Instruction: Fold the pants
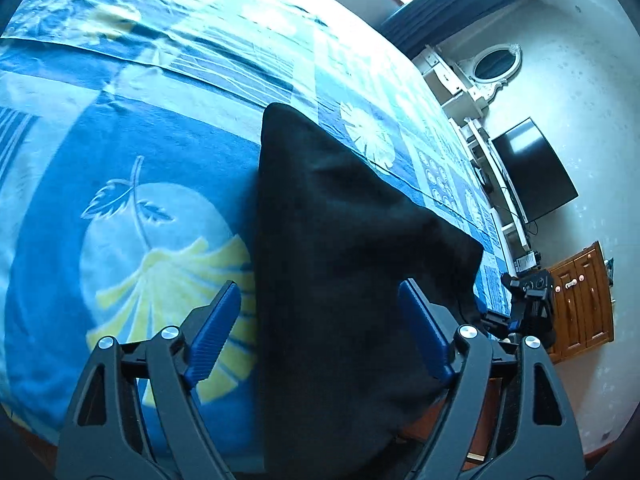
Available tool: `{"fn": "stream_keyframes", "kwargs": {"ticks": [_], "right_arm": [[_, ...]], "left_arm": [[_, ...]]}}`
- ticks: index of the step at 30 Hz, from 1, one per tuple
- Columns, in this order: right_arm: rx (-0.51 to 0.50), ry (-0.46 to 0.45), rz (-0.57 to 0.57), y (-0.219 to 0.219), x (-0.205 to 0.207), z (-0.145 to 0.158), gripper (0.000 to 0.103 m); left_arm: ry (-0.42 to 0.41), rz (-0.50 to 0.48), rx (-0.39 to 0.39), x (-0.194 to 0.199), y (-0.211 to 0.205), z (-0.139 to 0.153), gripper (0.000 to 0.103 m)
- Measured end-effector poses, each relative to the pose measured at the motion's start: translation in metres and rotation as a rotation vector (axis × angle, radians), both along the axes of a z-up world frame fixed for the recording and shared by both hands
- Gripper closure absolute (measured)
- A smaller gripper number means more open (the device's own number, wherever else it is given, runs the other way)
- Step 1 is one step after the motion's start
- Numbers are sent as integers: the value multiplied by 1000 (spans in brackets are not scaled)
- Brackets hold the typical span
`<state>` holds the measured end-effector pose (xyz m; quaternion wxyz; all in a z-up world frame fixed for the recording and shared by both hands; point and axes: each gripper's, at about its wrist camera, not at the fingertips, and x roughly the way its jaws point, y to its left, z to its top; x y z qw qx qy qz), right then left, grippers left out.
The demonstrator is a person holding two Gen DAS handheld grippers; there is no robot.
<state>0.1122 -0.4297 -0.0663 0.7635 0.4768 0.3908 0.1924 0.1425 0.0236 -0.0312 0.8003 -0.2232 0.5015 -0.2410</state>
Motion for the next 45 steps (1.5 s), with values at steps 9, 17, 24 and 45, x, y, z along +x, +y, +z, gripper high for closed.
{"fn": "stream_keyframes", "kwargs": {"ticks": [9, 17, 24, 45], "right_arm": [[-16, 23, 76, 21, 51, -10, 24], [-96, 16, 94, 33, 54, -13, 58], [-90, -35, 82, 35, 60, 1, 65], [-86, -79, 124, 72, 172, 11, 66]], "left_arm": [[103, -15, -28, 58, -9, -27, 22], [18, -90, 110, 59, -33, -20, 72], [-79, -93, 219, 58, -40, -2, 80], [-135, 27, 367, 157, 5, 7, 80]]}}
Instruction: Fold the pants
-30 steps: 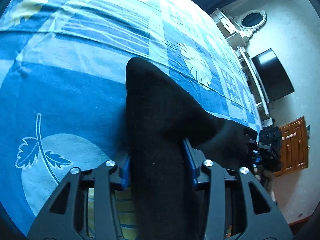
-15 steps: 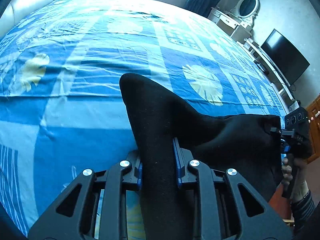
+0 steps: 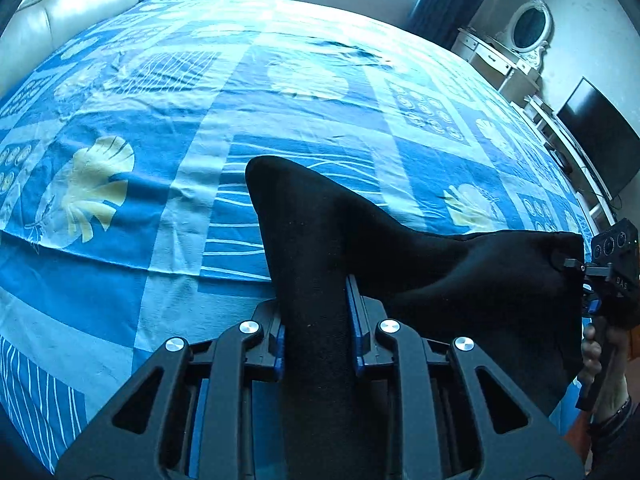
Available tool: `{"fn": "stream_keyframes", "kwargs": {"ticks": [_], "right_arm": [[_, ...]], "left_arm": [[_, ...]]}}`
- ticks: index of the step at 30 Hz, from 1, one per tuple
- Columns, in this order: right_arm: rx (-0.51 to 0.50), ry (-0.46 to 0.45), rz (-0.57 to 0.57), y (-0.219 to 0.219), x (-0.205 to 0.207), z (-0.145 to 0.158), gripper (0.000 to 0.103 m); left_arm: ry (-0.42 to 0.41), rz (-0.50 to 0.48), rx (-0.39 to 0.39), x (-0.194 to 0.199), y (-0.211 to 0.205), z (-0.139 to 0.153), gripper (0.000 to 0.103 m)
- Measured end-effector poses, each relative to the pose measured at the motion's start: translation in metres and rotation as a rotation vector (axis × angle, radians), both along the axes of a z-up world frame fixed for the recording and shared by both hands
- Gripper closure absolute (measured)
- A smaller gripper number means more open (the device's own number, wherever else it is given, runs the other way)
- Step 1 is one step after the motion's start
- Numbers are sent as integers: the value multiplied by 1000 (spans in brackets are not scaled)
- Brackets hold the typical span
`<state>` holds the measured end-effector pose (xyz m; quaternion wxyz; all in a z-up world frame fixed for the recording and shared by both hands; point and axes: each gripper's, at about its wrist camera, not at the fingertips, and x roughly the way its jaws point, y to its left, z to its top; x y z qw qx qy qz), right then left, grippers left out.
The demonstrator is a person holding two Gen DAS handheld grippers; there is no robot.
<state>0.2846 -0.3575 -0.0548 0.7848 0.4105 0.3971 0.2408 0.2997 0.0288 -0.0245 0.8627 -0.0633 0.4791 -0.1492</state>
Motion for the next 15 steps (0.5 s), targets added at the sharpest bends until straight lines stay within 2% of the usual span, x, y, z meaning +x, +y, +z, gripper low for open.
{"fn": "stream_keyframes", "kwargs": {"ticks": [8, 15], "right_arm": [[41, 55, -29, -8, 1, -28, 66], [57, 58, -34, -9, 4, -31, 66]], "left_arm": [[-14, -1, 2, -3, 1, -9, 77], [-21, 0, -2, -3, 2, -13, 75]]}}
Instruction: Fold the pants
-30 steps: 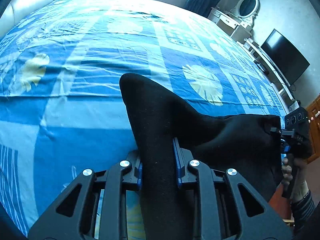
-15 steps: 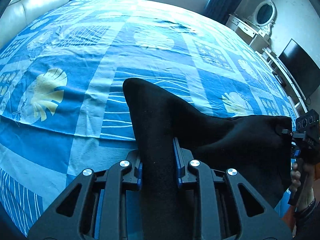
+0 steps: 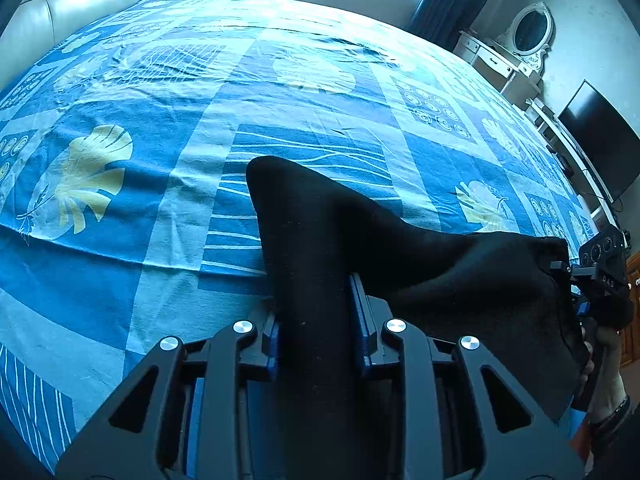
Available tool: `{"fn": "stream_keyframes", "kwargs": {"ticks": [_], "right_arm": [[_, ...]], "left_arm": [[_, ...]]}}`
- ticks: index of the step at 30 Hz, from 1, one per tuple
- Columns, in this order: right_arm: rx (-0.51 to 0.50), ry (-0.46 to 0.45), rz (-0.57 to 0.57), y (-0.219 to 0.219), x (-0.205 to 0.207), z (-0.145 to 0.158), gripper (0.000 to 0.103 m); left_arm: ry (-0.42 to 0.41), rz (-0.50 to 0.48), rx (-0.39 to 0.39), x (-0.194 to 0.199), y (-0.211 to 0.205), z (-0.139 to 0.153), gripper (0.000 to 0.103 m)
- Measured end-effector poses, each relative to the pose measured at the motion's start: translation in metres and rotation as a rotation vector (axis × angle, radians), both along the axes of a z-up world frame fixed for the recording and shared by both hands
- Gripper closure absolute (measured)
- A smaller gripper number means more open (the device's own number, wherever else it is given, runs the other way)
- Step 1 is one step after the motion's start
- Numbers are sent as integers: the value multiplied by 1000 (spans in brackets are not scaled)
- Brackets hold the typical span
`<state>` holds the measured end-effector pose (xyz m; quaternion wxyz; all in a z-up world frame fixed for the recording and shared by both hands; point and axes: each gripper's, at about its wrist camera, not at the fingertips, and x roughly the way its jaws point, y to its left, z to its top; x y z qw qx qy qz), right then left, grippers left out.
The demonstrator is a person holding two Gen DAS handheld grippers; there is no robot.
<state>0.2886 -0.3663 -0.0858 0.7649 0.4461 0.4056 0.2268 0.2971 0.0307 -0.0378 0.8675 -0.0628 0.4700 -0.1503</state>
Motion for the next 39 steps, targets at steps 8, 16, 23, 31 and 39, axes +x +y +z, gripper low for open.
{"fn": "stream_keyframes", "kwargs": {"ticks": [8, 16, 23, 31, 39], "right_arm": [[7, -4, -2, -2, -2, 0, 66], [9, -8, -3, -3, -1, 0, 66], [56, 4, -13, -6, 0, 0, 61], [159, 9, -66, -21, -22, 12, 32], [87, 50, -126, -44, -90, 25, 25]], "left_arm": [[-2, -2, -3, 0, 1, -1, 75], [-5, -3, -9, -1, -1, -1, 75], [3, -14, -12, -1, -1, 0, 67], [-25, -28, -49, -29, 19, 14, 16], [81, 29, -254, -87, 70, 7, 13]]}}
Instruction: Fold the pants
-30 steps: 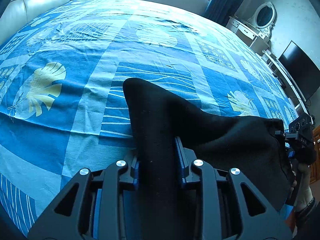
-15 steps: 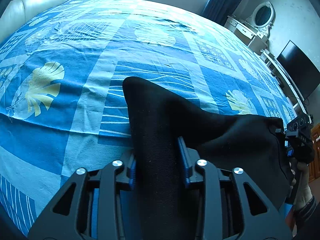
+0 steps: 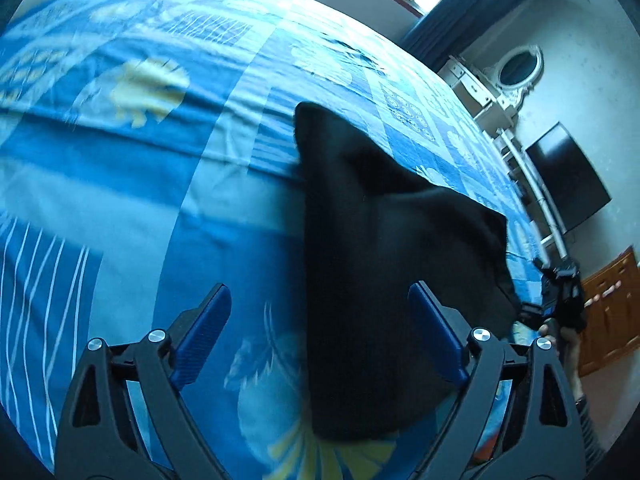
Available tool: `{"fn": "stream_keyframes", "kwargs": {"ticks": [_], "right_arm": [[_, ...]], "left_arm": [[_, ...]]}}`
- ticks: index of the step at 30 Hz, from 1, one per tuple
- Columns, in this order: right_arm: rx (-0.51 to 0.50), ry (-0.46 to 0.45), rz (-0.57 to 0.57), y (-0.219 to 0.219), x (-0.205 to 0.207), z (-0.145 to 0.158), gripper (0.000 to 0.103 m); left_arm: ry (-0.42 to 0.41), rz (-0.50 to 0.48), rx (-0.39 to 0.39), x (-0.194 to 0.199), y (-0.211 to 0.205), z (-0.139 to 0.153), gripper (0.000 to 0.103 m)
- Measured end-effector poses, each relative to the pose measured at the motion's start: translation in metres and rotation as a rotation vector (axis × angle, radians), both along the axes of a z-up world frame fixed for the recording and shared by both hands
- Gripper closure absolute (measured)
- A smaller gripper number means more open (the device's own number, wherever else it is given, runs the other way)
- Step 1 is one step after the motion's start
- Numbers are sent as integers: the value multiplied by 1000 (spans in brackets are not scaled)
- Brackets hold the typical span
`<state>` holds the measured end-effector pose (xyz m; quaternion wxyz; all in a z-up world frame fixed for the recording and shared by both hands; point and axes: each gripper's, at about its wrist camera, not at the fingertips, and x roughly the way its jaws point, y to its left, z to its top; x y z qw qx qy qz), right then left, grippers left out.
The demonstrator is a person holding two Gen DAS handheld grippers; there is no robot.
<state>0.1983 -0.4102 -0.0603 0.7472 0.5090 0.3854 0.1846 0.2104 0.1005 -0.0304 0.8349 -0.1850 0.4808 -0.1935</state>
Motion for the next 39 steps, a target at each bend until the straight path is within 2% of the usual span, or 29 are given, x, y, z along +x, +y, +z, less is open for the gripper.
{"fn": "stream_keyframes", "kwargs": {"ticks": [3, 8, 11, 16, 21, 25, 26, 27, 28, 30, 32, 35, 39], "right_arm": [[-23, 24, -25, -8, -27, 0, 24], [-4, 42, -40, -10, -54, -5, 24], [6, 41, -19, 2, -53, -6, 23], [0, 47, 17, 27, -39, -12, 23], [5, 50, 20, 46, -25, -17, 23], [-46, 61, 38, 59, -14, -17, 22], [-66, 65, 46, 61, -13, -16, 25], [-97, 73, 57, 64, -11, -15, 32], [-131, 84, 68, 67, -9, -15, 40], [-153, 89, 82, 69, -6, -17, 55], [-139, 79, 93, 69, -6, -16, 61], [-119, 60, 99, 68, -8, -11, 66], [-115, 37, 109, 68, -13, -1, 69]], "left_arm": [[31, 25, -52, -22, 15, -5, 13], [72, 30, -104, -41, 18, -13, 13], [107, 19, -147, -42, 10, -20, 13], [115, -7, -140, -36, -12, -26, 13], [137, 10, -164, -29, -23, -33, 13], [144, 31, -185, -23, -28, -36, 13], [146, 33, -192, -24, -27, -37, 15], [150, 31, -192, -24, -29, -38, 20], [156, 27, -182, -23, -30, -39, 33], [163, 14, -150, -20, -36, -40, 41], [152, 6, -120, -19, -39, -37, 52], [150, 7, -112, -20, -40, -31, 62], [139, 3, -83, -23, -45, -22, 68]]}}
